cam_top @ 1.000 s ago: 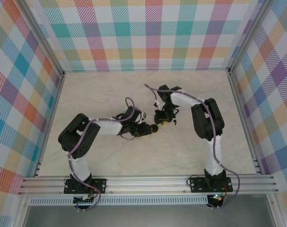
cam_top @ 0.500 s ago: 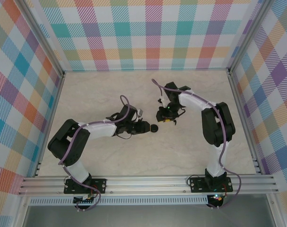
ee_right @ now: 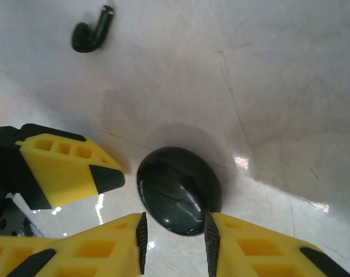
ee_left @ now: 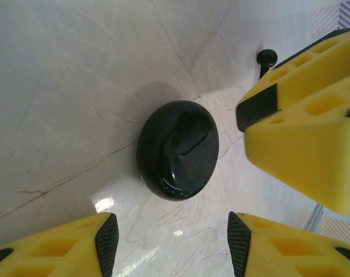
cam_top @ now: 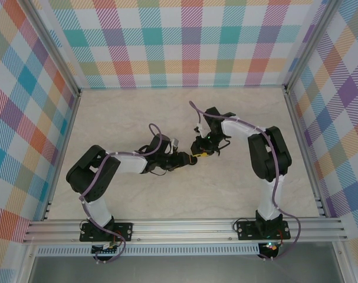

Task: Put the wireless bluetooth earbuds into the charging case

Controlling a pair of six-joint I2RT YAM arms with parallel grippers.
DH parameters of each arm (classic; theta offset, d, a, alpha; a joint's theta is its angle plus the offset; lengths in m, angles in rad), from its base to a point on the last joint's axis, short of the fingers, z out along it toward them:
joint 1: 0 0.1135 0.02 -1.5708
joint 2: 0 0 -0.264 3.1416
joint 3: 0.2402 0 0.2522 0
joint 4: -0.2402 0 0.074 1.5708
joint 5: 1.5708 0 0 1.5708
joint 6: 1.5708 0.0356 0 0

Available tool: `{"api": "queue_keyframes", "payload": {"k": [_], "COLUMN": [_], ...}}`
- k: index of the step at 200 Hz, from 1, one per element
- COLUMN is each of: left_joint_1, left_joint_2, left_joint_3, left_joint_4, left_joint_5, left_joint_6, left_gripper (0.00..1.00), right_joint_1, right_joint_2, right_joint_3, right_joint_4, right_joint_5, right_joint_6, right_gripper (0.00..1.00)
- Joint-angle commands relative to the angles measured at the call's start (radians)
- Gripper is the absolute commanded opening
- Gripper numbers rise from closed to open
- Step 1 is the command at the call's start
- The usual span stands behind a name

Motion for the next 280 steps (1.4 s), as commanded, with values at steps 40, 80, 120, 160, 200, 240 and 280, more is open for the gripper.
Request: {"api": "queue_keyframes", "payload": {"k": [40,80,120,160,200,240,280], "left_joint_1": [0.002,0.002,0.002,0.003,0.002,-0.003,-0.023], "left_joint_2": [0.055,0.085,0.121,0.151,0.173,0.137,0.099], "left_joint_3": [-0.008,-0.001,0.002,-0.010,-0.013,0.019,0.091], "left_joint_4": [0.082,0.106,0.147,0.204,0.244,0.076,-0.112], "left_joint_5": [0.026,0.030,0.035,0.041,0.037,-0.042,-0.110], "left_joint_6": [-0.045,-0.057,-0.074,-0.106,-0.124,-0.067,-0.011], "left_gripper": [0.51,0.47,0.46,0.45,0.44,0.40,0.43], "right_joint_1": [0.002,0.002,0.003,0.001,0.002,0.003,0.002], "right_joint_2": [0.052,0.051,0.048,0.045,0.046,0.039,0.029], "right_joint_3": [0.006,-0.023,-0.058,-0.095,-0.117,-0.109,-0.099], "right_joint_4": [-0.002,0.028,0.053,0.090,0.115,0.101,0.093], "right_joint_5": [0.022,-0.001,-0.012,-0.034,-0.041,-0.019,-0.036], "right_joint_6": [0.019,0.031,0.043,0.058,0.070,0.068,0.062], "right_gripper": [0.32,0.28,0.26,0.25,0.25,0.25,0.26]}}
